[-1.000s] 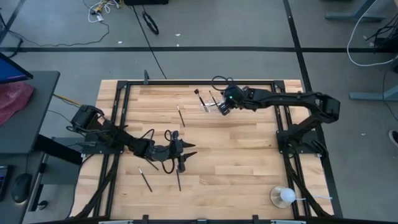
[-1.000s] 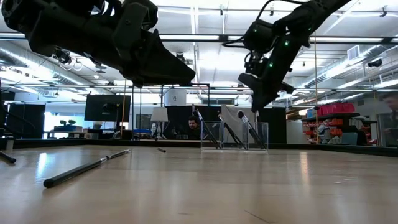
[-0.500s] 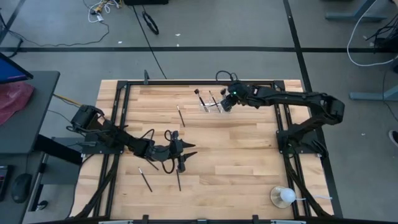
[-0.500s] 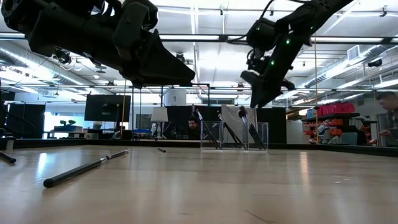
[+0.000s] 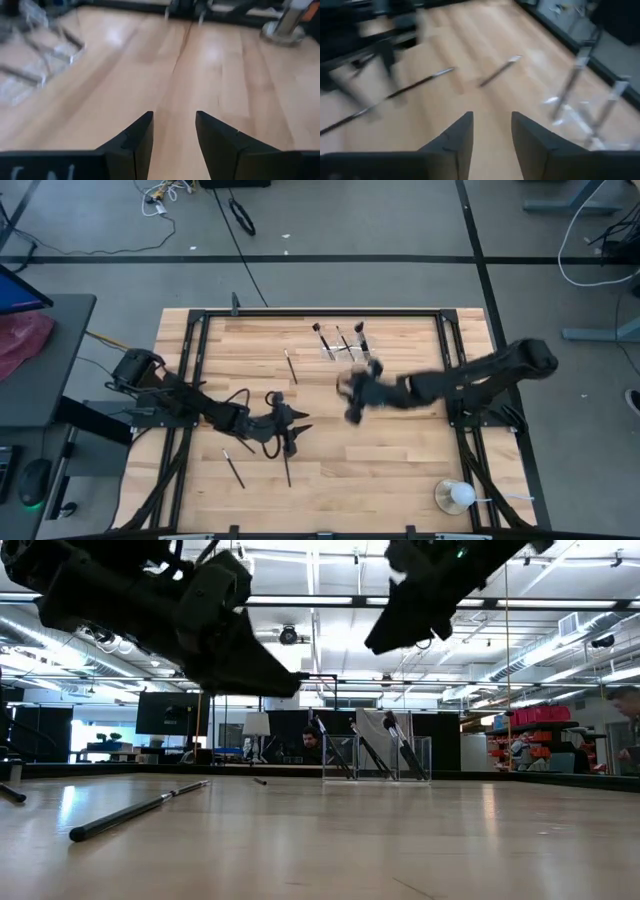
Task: Put items in baskets/containers
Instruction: Put the black eyeshadow brush into the transparent organizer
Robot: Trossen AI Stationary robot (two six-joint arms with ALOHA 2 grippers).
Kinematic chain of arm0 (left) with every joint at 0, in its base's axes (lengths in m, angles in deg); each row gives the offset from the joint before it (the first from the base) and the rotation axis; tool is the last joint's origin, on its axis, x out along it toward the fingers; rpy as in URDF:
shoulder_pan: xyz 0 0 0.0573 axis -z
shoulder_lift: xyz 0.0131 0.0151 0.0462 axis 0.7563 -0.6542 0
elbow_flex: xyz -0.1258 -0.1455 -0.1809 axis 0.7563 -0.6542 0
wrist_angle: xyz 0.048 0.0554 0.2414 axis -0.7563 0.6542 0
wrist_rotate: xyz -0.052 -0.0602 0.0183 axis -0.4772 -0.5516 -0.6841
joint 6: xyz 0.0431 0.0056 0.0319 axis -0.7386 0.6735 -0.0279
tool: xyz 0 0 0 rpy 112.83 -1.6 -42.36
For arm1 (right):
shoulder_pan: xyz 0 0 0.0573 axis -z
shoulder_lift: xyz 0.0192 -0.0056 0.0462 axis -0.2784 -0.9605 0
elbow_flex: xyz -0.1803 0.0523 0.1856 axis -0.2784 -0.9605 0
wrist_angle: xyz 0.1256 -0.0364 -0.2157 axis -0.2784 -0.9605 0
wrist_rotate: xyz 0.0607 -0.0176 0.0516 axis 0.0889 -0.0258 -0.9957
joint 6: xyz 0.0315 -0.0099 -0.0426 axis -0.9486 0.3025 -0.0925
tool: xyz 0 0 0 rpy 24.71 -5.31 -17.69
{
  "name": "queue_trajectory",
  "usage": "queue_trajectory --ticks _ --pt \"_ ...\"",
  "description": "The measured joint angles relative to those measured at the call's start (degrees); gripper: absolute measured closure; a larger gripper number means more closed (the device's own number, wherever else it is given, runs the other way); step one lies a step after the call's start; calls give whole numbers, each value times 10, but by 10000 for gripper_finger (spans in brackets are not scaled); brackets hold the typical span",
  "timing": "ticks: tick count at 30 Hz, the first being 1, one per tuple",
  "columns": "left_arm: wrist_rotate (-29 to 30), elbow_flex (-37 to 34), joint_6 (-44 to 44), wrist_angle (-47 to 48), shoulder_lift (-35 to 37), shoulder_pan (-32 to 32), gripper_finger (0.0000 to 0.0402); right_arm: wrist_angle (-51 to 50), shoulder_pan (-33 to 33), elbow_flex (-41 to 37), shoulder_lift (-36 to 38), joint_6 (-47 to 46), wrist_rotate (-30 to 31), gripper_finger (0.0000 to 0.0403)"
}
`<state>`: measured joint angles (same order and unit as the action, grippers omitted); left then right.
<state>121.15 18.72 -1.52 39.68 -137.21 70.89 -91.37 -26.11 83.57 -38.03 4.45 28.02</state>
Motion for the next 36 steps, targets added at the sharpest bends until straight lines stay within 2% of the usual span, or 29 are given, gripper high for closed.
queue_trajectory --ticks 3,7,12,15,19,21,24,30,33,36 --pt "4 0 93 80 19 13 248 20 -76 0 -42 -21 54 280" --pt "45 0 261 221 40 39 254 40 -143 0 -104 -60 142 292" --pt "96 0 512 414 41 71 285 34 -174 0 -164 -112 204 305" --pt "141 0 605 462 40 83 306 36 -175 0 -186 -131 210 310" --pt "183 0 615 451 40 81 319 36 -175 0 -198 -138 210 314" --pt "182 0 615 449 40 70 312 37 -173 0 -198 -129 210 314" --pt "150 0 611 450 40 56 277 37 -170 0 -198 -100 210 314" --pt "109 0 633 450 40 35 177 23 -167 0 -198 -60 210 314" --pt "126 0 650 441 34 32 161 18 -166 0 -198 -42 210 314" --pt "136 0 668 425 13 32 169 -2 -167 0 -198 -34 210 314"
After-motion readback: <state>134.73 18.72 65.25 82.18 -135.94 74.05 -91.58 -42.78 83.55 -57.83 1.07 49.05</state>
